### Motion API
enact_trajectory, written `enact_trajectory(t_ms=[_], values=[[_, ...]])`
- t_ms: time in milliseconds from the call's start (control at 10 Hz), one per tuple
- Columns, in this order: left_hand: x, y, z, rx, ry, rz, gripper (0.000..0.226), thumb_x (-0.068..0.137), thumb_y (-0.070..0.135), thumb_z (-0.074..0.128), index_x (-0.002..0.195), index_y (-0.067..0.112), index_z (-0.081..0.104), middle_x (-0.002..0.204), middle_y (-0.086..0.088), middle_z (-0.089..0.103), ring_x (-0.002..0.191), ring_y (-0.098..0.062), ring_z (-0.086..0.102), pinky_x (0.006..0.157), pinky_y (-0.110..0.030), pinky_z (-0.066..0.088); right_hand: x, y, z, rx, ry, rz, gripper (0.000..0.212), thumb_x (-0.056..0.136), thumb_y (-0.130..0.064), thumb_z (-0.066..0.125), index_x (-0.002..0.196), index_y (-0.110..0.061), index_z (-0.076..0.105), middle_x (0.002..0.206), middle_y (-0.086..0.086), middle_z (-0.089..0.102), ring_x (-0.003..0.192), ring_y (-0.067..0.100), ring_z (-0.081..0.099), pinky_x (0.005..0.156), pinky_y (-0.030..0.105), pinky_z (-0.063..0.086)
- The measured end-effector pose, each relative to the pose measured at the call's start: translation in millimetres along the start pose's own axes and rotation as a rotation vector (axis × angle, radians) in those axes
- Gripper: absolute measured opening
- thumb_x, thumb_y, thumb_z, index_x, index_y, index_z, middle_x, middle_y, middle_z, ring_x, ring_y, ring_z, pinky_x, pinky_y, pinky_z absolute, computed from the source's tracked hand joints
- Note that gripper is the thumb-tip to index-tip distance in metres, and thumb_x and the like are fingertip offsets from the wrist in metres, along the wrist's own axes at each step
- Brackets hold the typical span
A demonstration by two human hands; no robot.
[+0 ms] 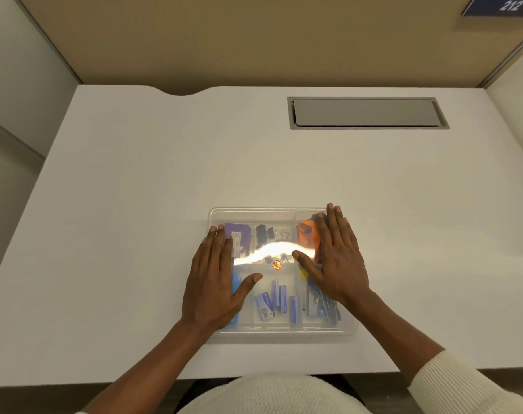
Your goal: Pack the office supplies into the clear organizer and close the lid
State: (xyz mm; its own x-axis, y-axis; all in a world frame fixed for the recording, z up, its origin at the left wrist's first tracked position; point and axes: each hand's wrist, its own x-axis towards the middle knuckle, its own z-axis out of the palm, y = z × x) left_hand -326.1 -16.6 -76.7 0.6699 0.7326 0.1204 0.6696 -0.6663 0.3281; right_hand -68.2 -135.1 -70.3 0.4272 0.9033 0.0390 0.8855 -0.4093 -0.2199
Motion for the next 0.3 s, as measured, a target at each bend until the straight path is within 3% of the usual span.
enact_trajectory(t_ms=[200, 300], values=[[0.6, 0.5, -0.6, 0.015, -0.044, -0.004, 0.098, 0.094, 0.08, 0.035, 0.164, 0.015, 0.012, 0.173, -0.007, 0.014, 0.159, -0.026, 0.017, 0.122, -0.05, 0.035, 2.2, -4.0, -13.4, 0.016, -0.026, 0.009, 0.096, 0.091, -0.08, 0.034, 0.159, -0.014, 0.024, 0.171, 0.009, 0.005, 0.158, 0.024, -0.001, 0.127, 0.043, 0.009], [7.3, 6.2, -9.8, 0.051, -0.041, -0.006, 0.098, 0.093, 0.081, 0.035, 0.163, 0.015, 0.019, 0.173, -0.01, 0.01, 0.16, -0.028, 0.01, 0.124, -0.048, 0.03, 8.1, -10.8, -29.5, 0.084, 0.001, -0.007, 0.098, 0.086, -0.086, 0.036, 0.155, -0.016, 0.033, 0.17, 0.009, 0.014, 0.158, 0.025, 0.006, 0.127, 0.047, 0.016]])
